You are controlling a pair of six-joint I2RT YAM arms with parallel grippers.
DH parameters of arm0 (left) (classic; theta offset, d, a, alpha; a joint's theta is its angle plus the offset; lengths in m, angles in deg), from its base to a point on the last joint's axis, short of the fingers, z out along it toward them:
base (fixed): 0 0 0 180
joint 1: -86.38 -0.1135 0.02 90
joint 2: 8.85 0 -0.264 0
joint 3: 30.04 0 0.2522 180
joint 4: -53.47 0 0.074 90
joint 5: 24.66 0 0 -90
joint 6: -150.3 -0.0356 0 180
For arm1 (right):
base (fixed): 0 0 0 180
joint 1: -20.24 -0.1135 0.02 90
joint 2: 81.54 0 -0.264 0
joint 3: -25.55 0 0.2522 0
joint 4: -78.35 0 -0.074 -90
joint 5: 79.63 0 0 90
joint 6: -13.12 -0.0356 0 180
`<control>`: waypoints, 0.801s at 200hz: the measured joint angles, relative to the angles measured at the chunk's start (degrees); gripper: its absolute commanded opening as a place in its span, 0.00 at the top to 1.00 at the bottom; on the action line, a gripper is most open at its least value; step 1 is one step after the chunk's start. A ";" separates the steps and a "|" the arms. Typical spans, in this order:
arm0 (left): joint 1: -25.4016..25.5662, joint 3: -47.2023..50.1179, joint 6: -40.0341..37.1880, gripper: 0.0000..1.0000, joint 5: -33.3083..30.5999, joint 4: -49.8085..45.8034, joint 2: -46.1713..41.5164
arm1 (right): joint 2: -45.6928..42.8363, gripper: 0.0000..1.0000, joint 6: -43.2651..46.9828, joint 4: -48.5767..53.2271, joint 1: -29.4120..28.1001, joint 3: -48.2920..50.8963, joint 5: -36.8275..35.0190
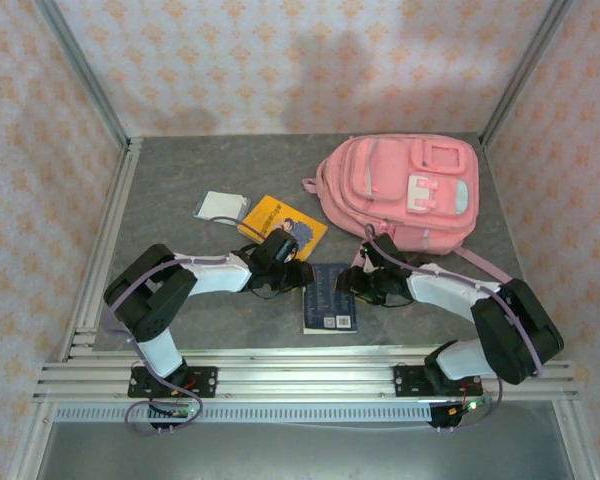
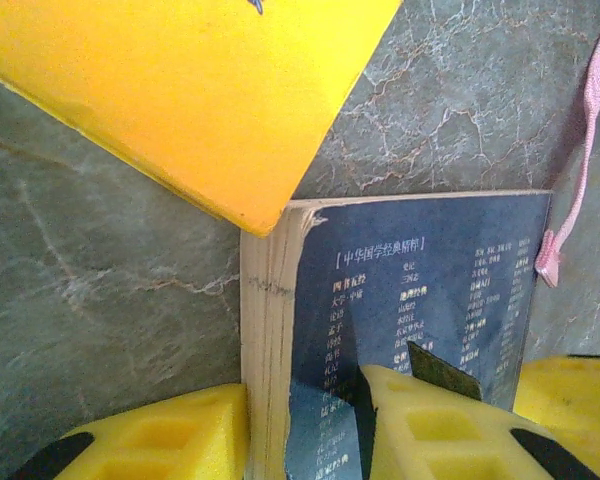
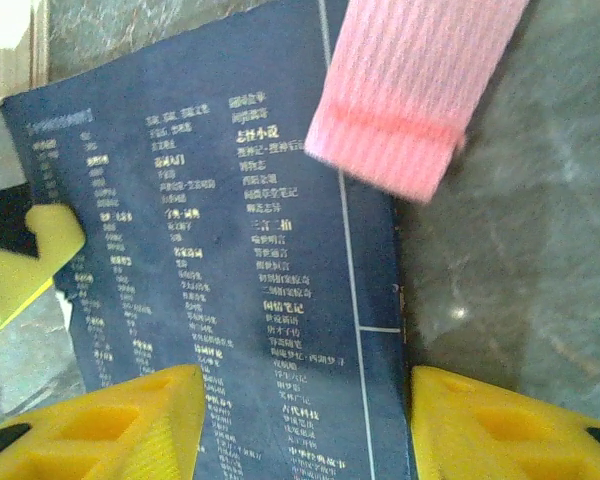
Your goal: Pack books, pencil case, and school supplies into a backpack
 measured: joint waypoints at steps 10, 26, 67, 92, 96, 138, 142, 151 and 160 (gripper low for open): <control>0.00 0.00 0.00 0.66 -0.02 -0.02 0.00 | -0.57 0.46 -0.98 0.15 0.09 0.02 0.81; 0.00 0.00 0.00 0.66 0.00 -0.02 0.00 | -1.53 0.46 -1.97 0.46 0.22 0.02 1.57; 0.00 0.00 -0.02 0.67 -0.02 -0.04 0.04 | -4.57 0.47 -2.49 1.25 0.31 0.00 2.75; 0.00 0.00 -0.09 0.67 -0.02 -0.07 0.04 | -5.51 0.48 -2.89 1.16 0.31 0.02 3.39; 0.00 0.00 -0.09 0.67 -0.02 -0.07 0.04 | -5.64 0.48 -2.91 1.07 0.31 0.02 3.65; 0.00 0.02 -0.15 0.68 -0.04 -0.17 0.04 | -6.62 0.49 -4.81 -2.51 0.33 0.59 6.16; 0.00 0.02 -0.15 0.68 -0.04 -0.17 0.04 | -6.64 0.49 -5.05 -2.97 0.33 0.63 6.49; 0.00 0.02 -0.15 0.68 -0.04 -0.17 0.04 | -6.62 0.49 -5.25 -3.96 0.33 0.70 7.13; 0.00 0.02 -0.15 0.68 -0.04 -0.17 0.04 | -6.56 0.49 -5.53 -5.01 0.33 0.72 7.69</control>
